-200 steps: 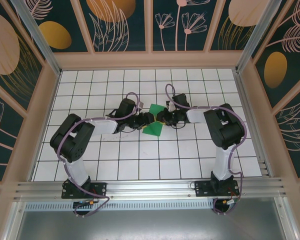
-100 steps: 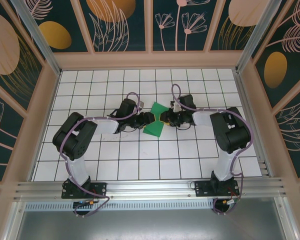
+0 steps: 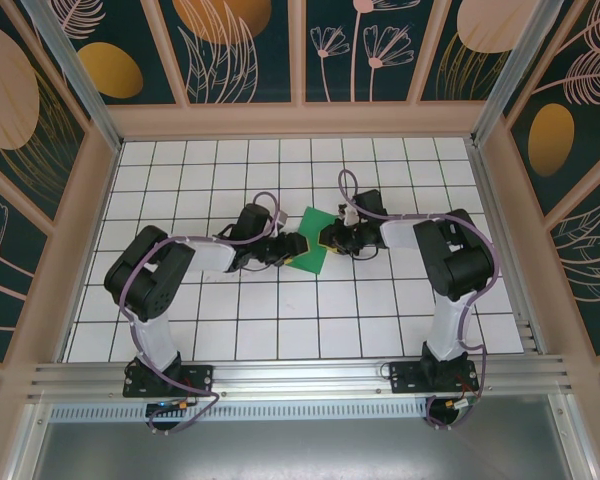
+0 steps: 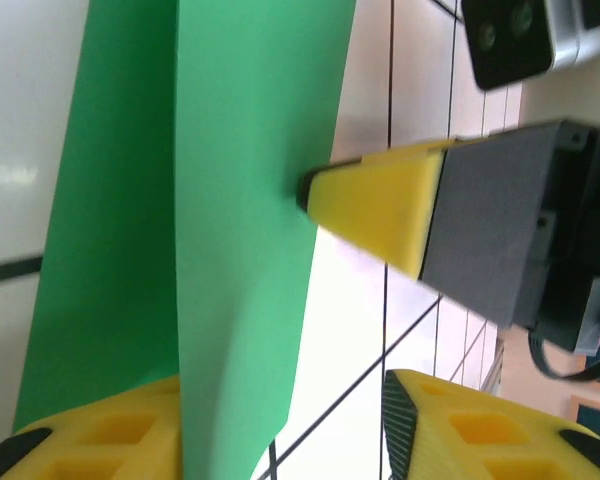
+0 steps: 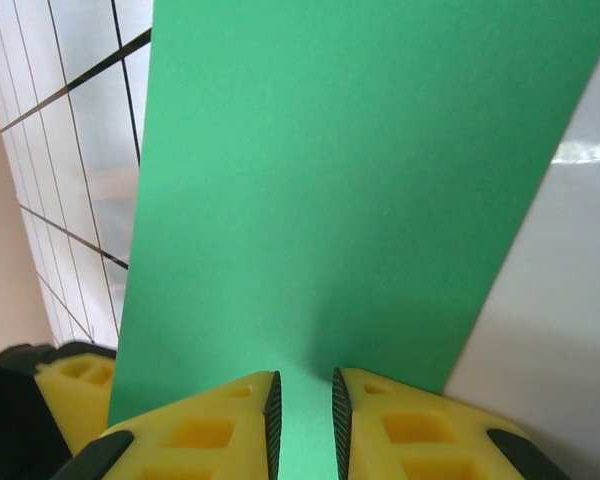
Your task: Fold a paper plane with a square sheet of paper (pick it up from the middle)
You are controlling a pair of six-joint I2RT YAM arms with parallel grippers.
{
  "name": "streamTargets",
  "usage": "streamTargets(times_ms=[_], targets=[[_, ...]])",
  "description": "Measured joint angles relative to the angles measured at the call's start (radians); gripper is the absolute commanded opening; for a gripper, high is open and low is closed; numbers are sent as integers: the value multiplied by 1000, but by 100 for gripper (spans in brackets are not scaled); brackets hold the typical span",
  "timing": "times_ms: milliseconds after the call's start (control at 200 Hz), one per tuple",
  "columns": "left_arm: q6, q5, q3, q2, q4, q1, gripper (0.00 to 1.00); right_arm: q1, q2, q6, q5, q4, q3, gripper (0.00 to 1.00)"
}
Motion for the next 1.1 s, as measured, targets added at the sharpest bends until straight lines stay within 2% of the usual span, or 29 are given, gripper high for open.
streamTargets(times_ms=[100, 255, 490, 626, 796, 1101], targets=[[-9, 37, -17, -14, 16, 0, 43, 0, 4, 0, 3, -13, 9, 23], [-33, 81, -18, -35, 98, 0, 44, 0, 16, 0, 0, -50, 31, 22], [-55, 88, 2, -31, 148, 0, 45, 0, 22, 0, 0, -76, 47, 21], [-63, 87, 23, -1, 172, 0, 53, 0, 22, 0, -2, -76, 47, 22], [-73, 83, 26, 31, 186, 0, 54, -2, 22, -2, -16, -73, 47, 23], [-85, 45, 26, 42, 187, 0, 36, -13, -25, -5, -41, -46, 18, 22]])
